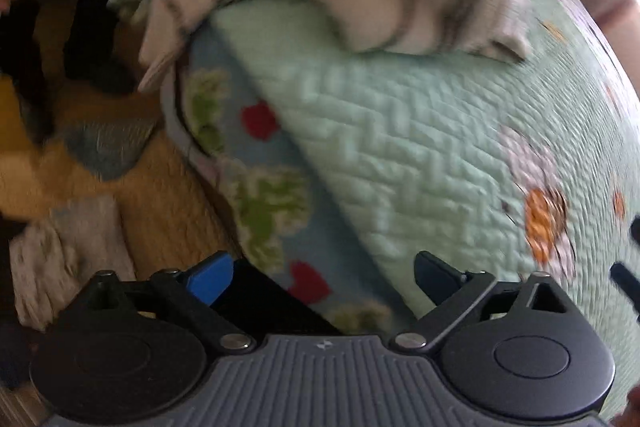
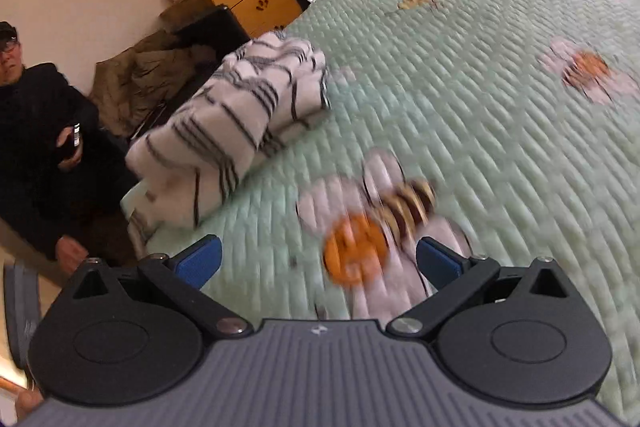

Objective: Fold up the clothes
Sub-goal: 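Move both tools toward the striped white sweater dropped on the bed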

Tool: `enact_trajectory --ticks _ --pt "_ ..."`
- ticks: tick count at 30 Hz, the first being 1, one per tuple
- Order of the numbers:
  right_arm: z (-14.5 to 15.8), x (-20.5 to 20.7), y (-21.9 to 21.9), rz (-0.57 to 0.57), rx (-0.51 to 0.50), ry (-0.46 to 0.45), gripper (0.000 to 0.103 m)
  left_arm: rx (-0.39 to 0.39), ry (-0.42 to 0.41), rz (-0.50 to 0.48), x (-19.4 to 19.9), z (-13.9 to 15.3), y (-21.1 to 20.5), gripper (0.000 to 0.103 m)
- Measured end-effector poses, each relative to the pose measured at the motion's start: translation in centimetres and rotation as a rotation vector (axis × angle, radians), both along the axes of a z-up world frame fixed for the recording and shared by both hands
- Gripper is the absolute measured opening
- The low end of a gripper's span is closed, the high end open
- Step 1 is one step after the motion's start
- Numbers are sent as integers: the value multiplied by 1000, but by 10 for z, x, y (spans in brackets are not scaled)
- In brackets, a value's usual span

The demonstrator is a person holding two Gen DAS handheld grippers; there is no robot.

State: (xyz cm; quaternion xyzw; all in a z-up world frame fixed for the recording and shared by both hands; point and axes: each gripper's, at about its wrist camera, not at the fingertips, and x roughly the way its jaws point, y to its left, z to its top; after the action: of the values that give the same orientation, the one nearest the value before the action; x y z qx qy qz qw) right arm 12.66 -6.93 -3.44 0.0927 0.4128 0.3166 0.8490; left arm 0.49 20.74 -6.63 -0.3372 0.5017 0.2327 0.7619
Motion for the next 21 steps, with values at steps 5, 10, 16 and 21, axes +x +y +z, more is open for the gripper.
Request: enact_trajectory --ticks 5,10,16,21 --pt "26 14 79 147 -87 -220 103 98 -38 106 1 12 28 96" --pt "35 17 162 344 -207 -468 103 344 -30 104 15 35 43 98" --pt "9 31 216 473 -336 -579 101 252 -32 83 27 25 64 98" --pt "-9 45 243 520 -396 -591 8 116 6 83 30 -8 58 90"
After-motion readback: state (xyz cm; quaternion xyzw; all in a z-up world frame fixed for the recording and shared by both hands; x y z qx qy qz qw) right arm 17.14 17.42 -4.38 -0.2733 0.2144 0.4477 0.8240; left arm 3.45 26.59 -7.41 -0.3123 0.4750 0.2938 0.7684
